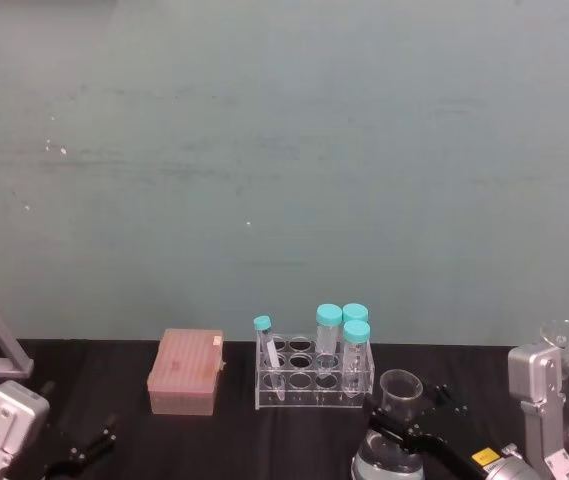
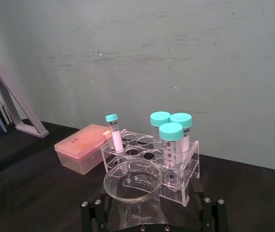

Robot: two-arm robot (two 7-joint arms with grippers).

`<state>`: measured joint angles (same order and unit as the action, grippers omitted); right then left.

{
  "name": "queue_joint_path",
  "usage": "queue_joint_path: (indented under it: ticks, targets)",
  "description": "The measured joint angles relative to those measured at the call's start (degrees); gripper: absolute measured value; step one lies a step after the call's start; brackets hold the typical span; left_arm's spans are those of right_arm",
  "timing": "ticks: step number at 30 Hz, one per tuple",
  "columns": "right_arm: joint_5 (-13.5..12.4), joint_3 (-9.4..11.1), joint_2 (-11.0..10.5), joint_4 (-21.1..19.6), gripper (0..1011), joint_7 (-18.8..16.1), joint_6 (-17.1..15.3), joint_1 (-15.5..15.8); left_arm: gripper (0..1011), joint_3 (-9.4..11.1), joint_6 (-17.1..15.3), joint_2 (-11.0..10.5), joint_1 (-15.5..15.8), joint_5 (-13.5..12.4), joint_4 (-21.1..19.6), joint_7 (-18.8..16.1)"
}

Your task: Pick up the beaker with the right gripper, shake it three times, and then put it down.

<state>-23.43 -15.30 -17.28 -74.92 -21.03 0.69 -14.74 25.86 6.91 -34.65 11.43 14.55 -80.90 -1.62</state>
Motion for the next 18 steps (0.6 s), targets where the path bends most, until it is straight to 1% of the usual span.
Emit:
queue_joint_path:
  ticks: [2,13,18]
  targets:
    - [0.0,0.0,0.0,0.0,1003,0.0,0.0,0.0,1000,0.0,0.0,0.0,0.0,0.0,0.0,0.0]
    - [0.0,0.0,0.0,0.0,1000,0.0,0.0,0.0,1000,0.0,0.0,0.0,0.0,0.0,0.0,0.0]
    - [-0.3,0.0,-0.4,-0.6,1000,-0.8,0.5,0.4,1000,0.0,0.0,0.0,0.0,0.0,0.0,0.0]
